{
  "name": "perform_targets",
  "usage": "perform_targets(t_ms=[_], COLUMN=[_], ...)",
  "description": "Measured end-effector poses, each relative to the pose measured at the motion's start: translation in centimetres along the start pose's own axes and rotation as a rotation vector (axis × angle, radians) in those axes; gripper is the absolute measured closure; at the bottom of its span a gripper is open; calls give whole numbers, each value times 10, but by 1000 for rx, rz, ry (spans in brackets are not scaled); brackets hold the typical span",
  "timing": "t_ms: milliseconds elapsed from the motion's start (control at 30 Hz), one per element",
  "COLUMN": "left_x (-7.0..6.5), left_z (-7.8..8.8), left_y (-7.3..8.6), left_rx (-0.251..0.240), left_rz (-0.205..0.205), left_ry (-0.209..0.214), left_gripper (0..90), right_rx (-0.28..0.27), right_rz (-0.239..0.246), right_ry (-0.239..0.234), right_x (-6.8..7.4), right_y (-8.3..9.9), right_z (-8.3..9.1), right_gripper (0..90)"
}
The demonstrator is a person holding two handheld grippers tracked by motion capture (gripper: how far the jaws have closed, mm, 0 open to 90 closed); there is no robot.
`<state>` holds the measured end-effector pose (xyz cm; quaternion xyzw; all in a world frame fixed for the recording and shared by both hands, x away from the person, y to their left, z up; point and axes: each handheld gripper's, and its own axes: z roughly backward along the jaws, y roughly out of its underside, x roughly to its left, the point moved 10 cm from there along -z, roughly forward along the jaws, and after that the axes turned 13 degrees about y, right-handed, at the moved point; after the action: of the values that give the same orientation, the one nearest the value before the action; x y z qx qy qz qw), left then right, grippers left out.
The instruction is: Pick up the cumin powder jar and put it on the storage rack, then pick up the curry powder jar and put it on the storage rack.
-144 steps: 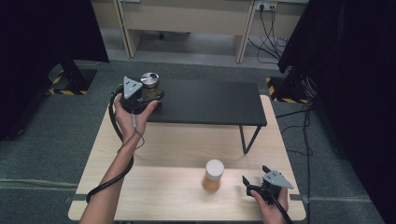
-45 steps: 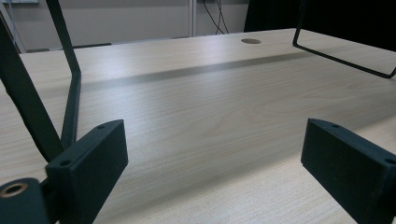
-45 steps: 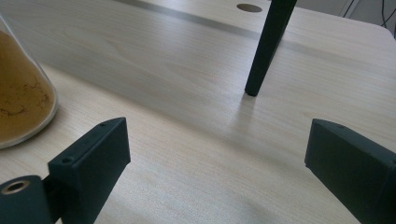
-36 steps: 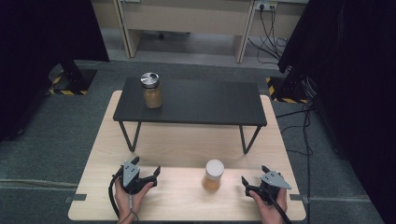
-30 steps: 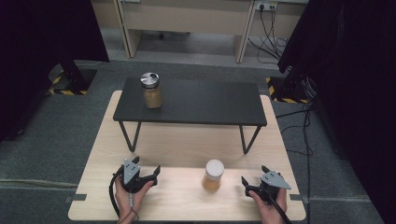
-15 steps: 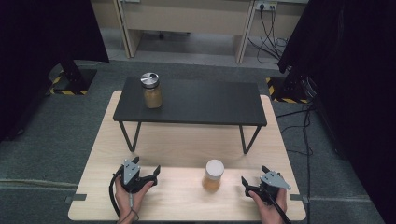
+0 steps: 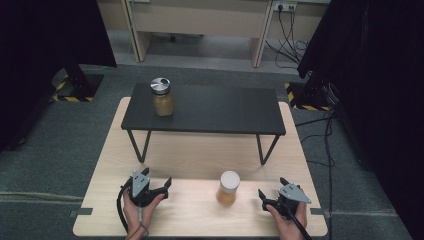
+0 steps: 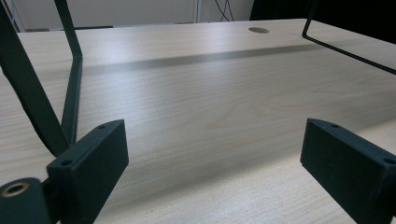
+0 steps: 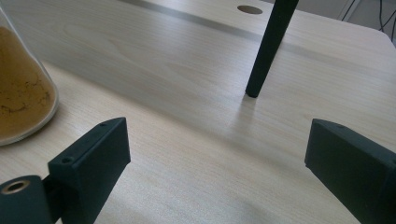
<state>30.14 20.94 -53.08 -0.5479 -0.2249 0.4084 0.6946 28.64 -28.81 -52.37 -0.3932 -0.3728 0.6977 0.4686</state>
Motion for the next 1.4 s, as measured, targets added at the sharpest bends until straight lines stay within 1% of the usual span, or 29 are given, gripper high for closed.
perform_targets(t_ms=[367, 600, 833, 900, 967, 1000, 1033, 1067, 1133, 1167, 1200, 1267, 1333, 1400], left_x=[0, 0, 0, 0, 0, 0, 0, 0, 0, 0, 0, 0, 0, 0], left_z=[0, 0, 1, 1, 1, 1, 1, 1, 1, 1, 1, 1, 1, 1], left_y=[0, 0, 1, 1, 1, 1, 1, 1, 1, 1, 1, 1, 0, 1], left_rx=[0, -4, -8, -11, -11, -11, -10, -10, -10, -11, -11, -10, -8, -8], left_rz=[4, 4, 3, 9, 8, 8, 3, 3, 1, 2, 4, 6, 6, 3], left_ry=[-3, -2, -4, -5, -5, -5, -5, -5, -4, -3, -3, -2, -2, -2], left_gripper=[68, 68, 68, 68, 68, 68, 68, 68, 68, 68, 68, 68, 68, 68], right_rx=[-4, 4, -2, -5, -8, -8, -27, -27, -68, -80, -95, -117, -141, -155], right_rz=[-3, -8, 0, -4, -20, -20, -31, -31, -48, -57, -52, -47, -38, -17], right_ry=[-2, -9, -16, -39, -61, -61, -82, -82, -107, -117, -157, -221, -299, -356], right_x=[-1, -1, -1, -4, -7, -7, -11, -11, -14, -15, -17, -17, -15, -9], right_y=[0, 0, 0, 0, 1, 1, 3, 3, 6, 6, 4, -1, -7, -13], right_z=[0, -1, 0, -1, -1, -1, -1, -1, 0, 0, 2, 4, 6, 7], right_gripper=[68, 68, 68, 67, 58, 58, 46, 46, 43, 43, 43, 43, 44, 44])
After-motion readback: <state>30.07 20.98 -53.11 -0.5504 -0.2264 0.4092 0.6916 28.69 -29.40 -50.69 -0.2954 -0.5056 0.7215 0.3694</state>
